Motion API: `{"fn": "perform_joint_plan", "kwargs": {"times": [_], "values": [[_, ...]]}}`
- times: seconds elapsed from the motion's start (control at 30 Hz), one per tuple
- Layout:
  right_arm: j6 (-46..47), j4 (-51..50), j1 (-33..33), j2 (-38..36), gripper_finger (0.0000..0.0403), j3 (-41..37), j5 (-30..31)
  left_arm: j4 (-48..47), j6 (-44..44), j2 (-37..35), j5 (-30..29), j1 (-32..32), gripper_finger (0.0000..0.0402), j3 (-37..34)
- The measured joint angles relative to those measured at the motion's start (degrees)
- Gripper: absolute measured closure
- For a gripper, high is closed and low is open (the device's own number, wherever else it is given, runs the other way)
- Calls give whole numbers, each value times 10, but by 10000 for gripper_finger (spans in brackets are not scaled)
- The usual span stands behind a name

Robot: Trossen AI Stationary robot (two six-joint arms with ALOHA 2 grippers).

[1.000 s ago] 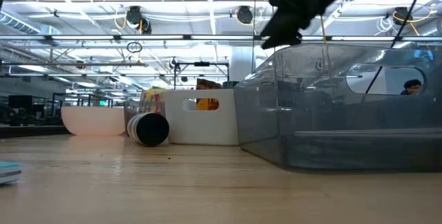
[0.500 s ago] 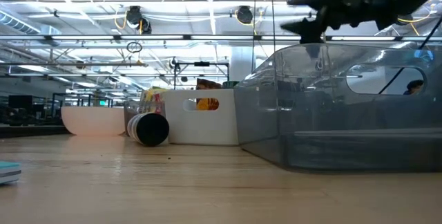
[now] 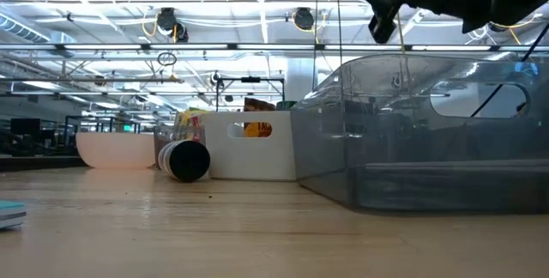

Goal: Pick & Place Food Item
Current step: Put the white and blue spoon into the bottom black bin

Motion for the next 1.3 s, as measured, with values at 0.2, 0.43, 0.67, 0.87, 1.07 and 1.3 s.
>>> {"fn": "perform_joint_plan", "kwargs": {"times": [0.2,0.43,0.67,0.87,1.07,1.3], "values": [[-29,-1,86,13,202,0,146,181,-65,-127,35,-47,256,-219],[-31,52,193,92,202,2,359,343,-174,-277,25,-146,256,-435],[-2,138,262,214,202,50,458,455,-276,-349,4,-246,256,-580],[-9,147,282,288,202,125,493,618,-342,-349,-48,-299,256,-677],[-30,145,281,311,202,160,490,669,-396,-350,-139,-308,256,-728],[-30,150,267,304,202,162,446,689,-443,-343,-156,-300,256,-766]]}}
